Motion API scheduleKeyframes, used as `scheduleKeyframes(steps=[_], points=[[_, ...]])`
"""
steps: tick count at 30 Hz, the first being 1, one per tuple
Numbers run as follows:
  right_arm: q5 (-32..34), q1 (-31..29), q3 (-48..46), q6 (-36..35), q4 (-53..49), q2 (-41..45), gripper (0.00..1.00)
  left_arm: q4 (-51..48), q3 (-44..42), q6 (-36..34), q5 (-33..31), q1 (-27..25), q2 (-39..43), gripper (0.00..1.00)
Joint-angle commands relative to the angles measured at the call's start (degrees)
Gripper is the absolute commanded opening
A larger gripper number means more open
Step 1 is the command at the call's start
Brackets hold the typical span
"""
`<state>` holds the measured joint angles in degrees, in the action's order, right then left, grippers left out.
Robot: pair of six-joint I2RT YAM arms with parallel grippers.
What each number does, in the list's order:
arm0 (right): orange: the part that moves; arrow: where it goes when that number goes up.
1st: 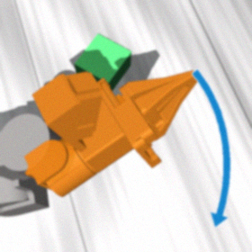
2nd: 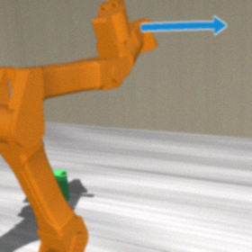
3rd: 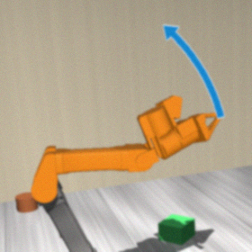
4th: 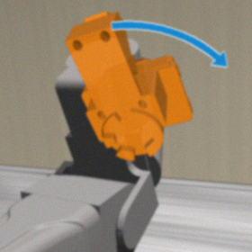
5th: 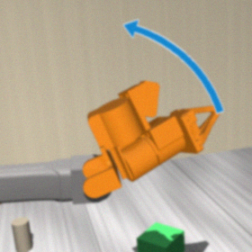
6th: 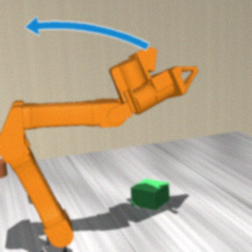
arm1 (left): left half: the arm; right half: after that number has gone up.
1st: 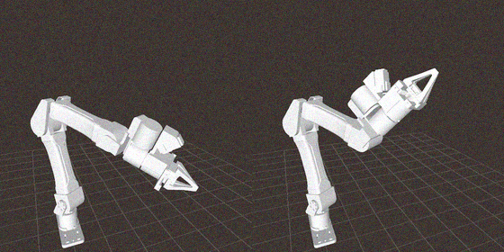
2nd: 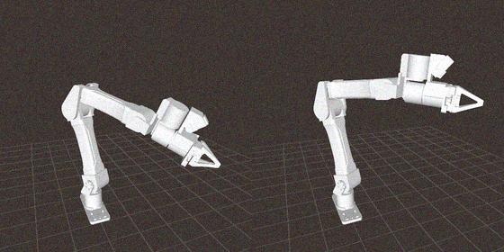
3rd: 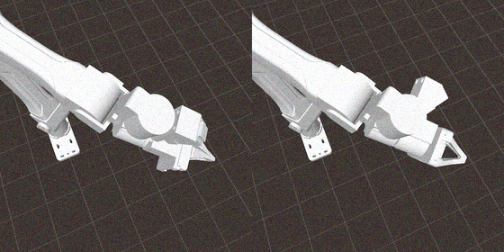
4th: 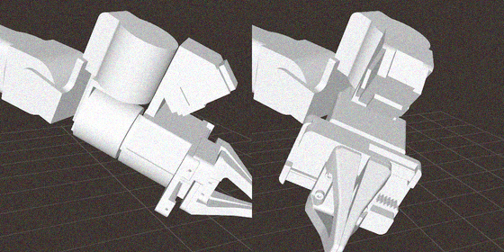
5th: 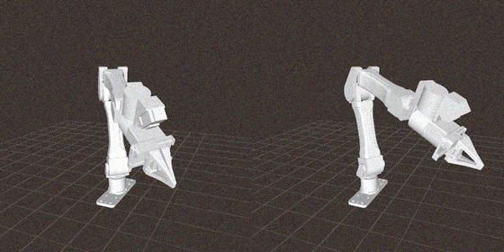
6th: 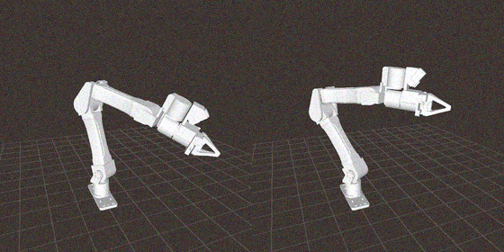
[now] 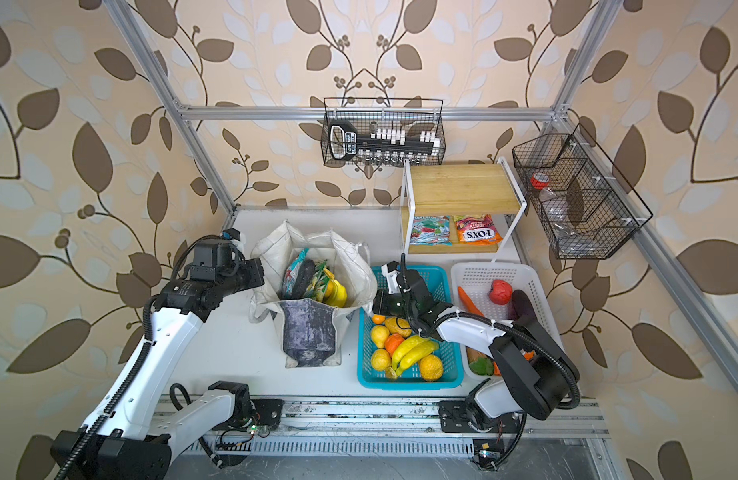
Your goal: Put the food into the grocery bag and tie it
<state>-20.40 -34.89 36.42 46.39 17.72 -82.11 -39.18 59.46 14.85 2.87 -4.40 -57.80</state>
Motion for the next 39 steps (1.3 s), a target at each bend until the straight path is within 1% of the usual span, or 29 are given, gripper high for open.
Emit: scheduleKeyframes(steps=[1, 3, 6, 10, 11, 12, 13, 16, 17, 19, 20, 22, 25, 27, 28, 29, 30, 31, 33, 35, 37, 38, 39], points=[[3.1, 0.4, 0.0, -2.8, -5.8, 4.4, 0.12, 2.1, -0.6, -1.5, 0.7, 0.3, 1.3, 0.0], [4.9, 1.0, 0.3, -3.9, -8.7, 7.3, 0.09, 1.9, -0.5, -1.5, 0.4, 0.3, 1.3, 0.0], [8.1, 2.5, 1.9, -6.3, -16.1, 12.7, 0.04, 1.9, -0.2, -1.6, 0.7, 0.3, 1.4, 0.0], [16.5, 3.2, 6.3, -11.7, -27.6, 20.1, 0.01, 2.5, -0.2, -0.5, 2.7, 0.4, 1.8, 0.0], [17.7, 3.3, 7.7, -12.9, -30.0, 21.2, 0.01, 2.6, 0.2, 0.2, 3.6, 0.3, 1.7, 0.0], [18.2, 3.7, 8.8, -13.8, -31.7, 21.8, 0.0, 2.6, 0.4, 0.7, 4.7, 0.3, 1.7, 0.06], [18.1, 4.2, 10.2, -14.4, -32.9, 22.3, 0.0, 2.7, 1.0, 1.2, 5.7, 0.3, 1.7, 0.16], [15.8, 4.9, 14.3, -17.1, -35.2, 21.5, 0.0, 2.3, 4.1, 1.6, 6.5, 0.3, 1.7, 0.51], [15.2, 4.9, 16.1, -17.9, -36.4, 20.8, 0.0, 1.8, 5.6, 1.7, 6.4, 0.3, 1.6, 0.61], [13.3, 4.8, 18.4, -19.5, -38.1, 19.9, 0.0, 0.6, 8.7, 2.6, 6.4, 0.4, 1.2, 0.76], [13.5, 4.8, 19.0, -19.7, -38.9, 19.6, 0.0, -0.1, 10.4, 2.9, 6.4, 0.4, 0.9, 0.85], [14.9, 4.8, 20.5, -20.8, -41.0, 19.6, 0.0, -1.9, 13.6, 3.9, 5.1, 0.4, 0.4, 0.98], [18.7, 5.5, 24.0, -22.9, -45.7, 19.0, 0.0, -3.9, 18.2, 4.9, 0.5, 0.4, 0.1, 0.99], [19.4, 6.6, 25.7, -23.6, -47.1, 18.8, 0.0, -5.6, 21.8, 6.0, -2.0, 0.7, -0.3, 0.99], [19.0, 7.1, 26.3, -23.7, -47.3, 18.7, 0.0, -6.9, 24.4, 6.8, -1.0, 1.5, -0.9, 0.95], [18.6, 7.2, 26.5, -23.4, -47.2, 18.6, 0.0, -8.3, 27.8, 7.2, 2.4, 3.3, -1.6, 0.88], [17.9, 7.1, 26.6, -23.1, -46.5, 18.4, 0.0, -9.6, 31.0, 7.6, 6.1, 4.8, -2.3, 0.86], [17.3, 6.6, 26.6, -23.0, -46.5, 18.2, 0.0, -11.1, 34.6, 7.9, 8.9, 5.9, -3.1, 0.87], [18.5, 6.2, 27.4, -23.4, -48.5, 17.4, 0.0, -13.7, 38.9, 8.3, 9.6, 6.3, -3.8, 0.9], [21.2, 6.2, 27.3, -24.1, -49.4, 17.7, 0.0, -14.5, 36.7, 10.0, 8.7, 6.4, -2.3, 0.99], [23.0, 6.1, 27.0, -24.7, -49.6, 18.5, 0.0, -13.2, 29.2, 13.0, 7.0, 7.0, 0.7, 0.99], [23.0, 6.2, 27.0, -24.9, -49.7, 18.6, 0.0, -12.1, 24.6, 13.7, 5.0, 7.3, 2.5, 0.99], [22.7, 6.3, 27.0, -25.0, -49.6, 18.9, 0.0, -12.6, 21.8, 12.8, 0.2, 7.4, 3.7, 0.99]])
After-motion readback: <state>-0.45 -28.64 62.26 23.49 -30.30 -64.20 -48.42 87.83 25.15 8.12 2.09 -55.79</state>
